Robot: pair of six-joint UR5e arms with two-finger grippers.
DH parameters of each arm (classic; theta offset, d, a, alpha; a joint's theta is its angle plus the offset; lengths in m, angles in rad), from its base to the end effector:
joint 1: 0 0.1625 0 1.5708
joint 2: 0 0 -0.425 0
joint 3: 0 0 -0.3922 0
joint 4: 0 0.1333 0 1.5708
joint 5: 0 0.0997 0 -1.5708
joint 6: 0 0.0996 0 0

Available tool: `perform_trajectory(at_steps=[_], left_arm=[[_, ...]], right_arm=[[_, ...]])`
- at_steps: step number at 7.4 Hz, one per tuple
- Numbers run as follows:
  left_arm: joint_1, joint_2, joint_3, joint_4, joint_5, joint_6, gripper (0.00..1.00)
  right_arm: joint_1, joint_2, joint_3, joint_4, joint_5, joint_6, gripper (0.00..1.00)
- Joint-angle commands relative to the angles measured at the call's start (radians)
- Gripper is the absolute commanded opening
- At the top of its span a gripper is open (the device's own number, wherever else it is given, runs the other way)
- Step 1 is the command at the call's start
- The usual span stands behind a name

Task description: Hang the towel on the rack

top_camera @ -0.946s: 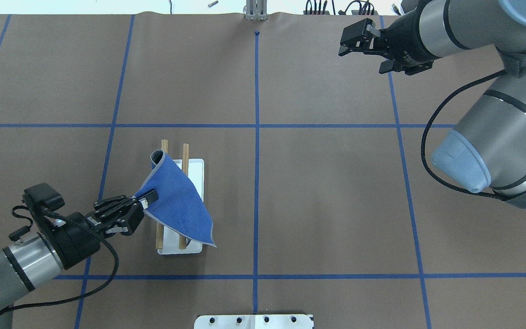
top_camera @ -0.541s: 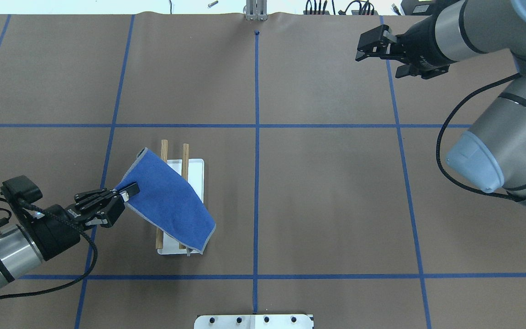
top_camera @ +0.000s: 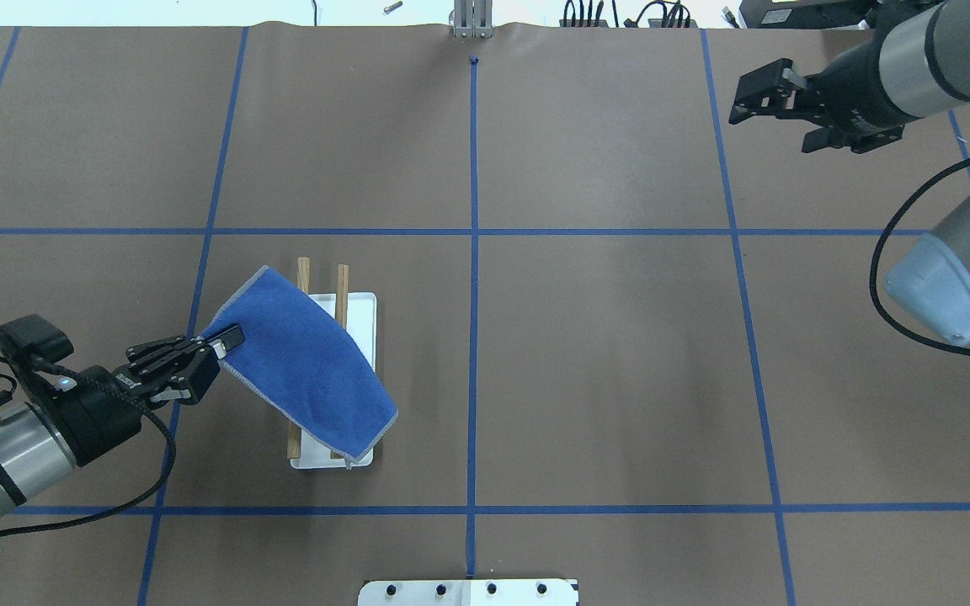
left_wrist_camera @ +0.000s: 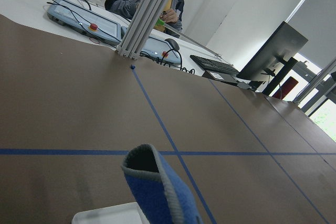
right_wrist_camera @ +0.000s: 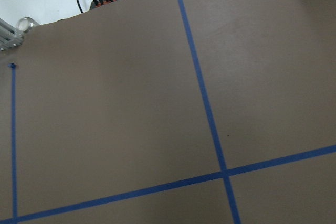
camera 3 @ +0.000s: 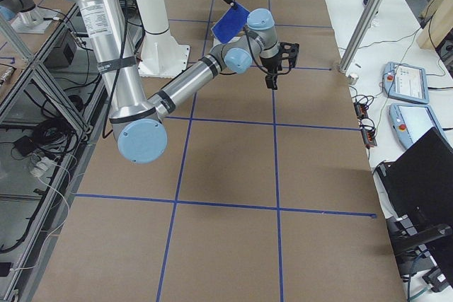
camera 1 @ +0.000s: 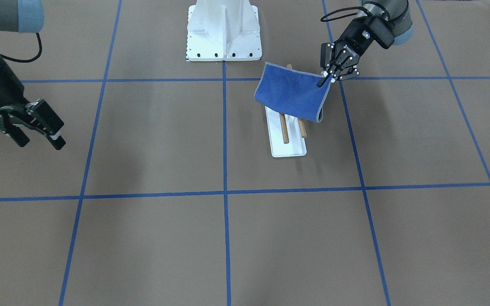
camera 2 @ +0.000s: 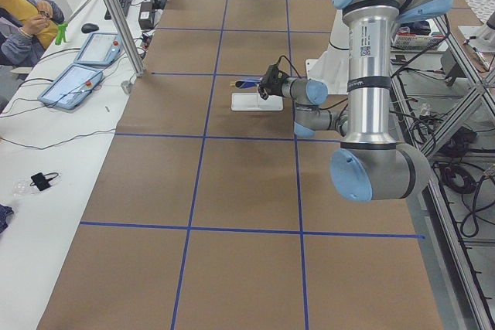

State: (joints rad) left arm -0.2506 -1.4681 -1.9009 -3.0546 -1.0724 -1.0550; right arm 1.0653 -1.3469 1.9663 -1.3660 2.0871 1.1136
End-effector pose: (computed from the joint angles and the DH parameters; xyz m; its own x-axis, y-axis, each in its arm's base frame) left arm 0.3535 -0.2772 0.3859 0.2157 0.3920 -0.8943 0.6552 0.6210 0.4302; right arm -0.1903 -0.5176 0.3348 0.5535 0.2073 0.8066 -0.3801 0.9246 0.0232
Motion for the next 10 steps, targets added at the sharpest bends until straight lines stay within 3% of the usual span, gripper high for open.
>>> perform_trajectory(at_steps=[1, 3, 4, 5, 6, 7, 10], left_arm=[[0.001, -0.001, 0.037, -0.001, 0.034, -0.005, 0.0], [-0.001, -0.001, 0.048, -0.001, 0.042, -0.007, 0.0], [-0.001, -0.001, 0.049, -0.001, 0.06, -0.008, 0.06], [-0.001, 0.0, 0.057, 0.0, 0.061, -0.01, 0.3], [0.001, 0.0, 0.08, -0.001, 0.069, -0.031, 0.91], [0.001, -0.001, 0.086, -0.001, 0.103, -0.051, 0.98], [-0.06, 0.0, 0.085, 0.003, 0.092, -0.046, 0.98]], right_arm=[[0.033, -0.066, -0.009, -0.005, 0.011, -0.127, 1.0], [0.036, -0.063, -0.017, -0.005, 0.011, -0.129, 1.0], [0.038, -0.063, -0.015, -0.005, 0.011, -0.129, 1.0], [0.039, -0.061, -0.015, -0.005, 0.011, -0.129, 1.0], [0.041, -0.061, -0.017, -0.005, 0.011, -0.129, 1.0], [0.041, -0.061, -0.017, -0.005, 0.011, -0.129, 1.0], [0.041, -0.058, -0.026, -0.004, 0.01, -0.129, 1.0]])
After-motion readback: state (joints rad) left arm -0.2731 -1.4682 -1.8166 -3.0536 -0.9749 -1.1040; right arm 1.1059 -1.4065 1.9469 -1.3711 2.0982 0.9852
